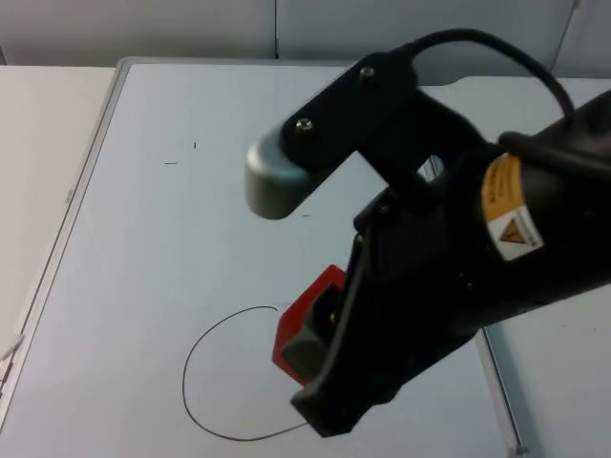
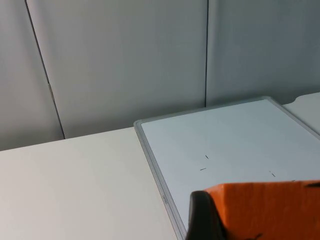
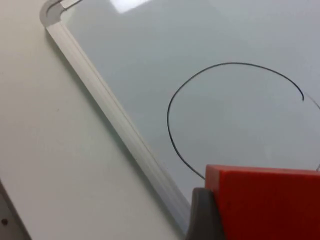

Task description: Pick up one cube with the left hand and another cube with the right hand. First place the cube in the right hand at the target position, then stack the cube in the left hand on top.

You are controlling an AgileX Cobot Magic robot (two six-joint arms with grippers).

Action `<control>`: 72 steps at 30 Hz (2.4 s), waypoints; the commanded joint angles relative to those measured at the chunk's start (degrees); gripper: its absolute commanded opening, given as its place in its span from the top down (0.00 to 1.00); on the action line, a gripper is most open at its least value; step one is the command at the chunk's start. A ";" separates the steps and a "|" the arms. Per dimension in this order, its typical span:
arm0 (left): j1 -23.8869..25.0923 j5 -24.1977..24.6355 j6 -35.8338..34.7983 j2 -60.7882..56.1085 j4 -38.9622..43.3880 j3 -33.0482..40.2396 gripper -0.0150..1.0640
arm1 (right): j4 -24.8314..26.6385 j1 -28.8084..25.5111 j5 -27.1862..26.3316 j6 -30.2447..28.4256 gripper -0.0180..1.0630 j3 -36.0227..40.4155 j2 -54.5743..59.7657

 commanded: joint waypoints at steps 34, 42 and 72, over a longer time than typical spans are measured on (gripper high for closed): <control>-0.22 -0.92 -0.47 -0.32 -0.06 0.05 0.99 | 0.15 -5.71 -9.67 5.99 0.99 -8.24 20.89; -0.22 -0.92 -0.47 -0.32 -0.06 0.05 0.99 | -0.18 -5.71 -11.21 5.67 0.99 -8.24 23.65; -0.22 -0.92 -0.47 -0.32 -0.06 0.05 0.99 | -0.18 -5.71 -11.61 5.67 0.85 -8.24 23.61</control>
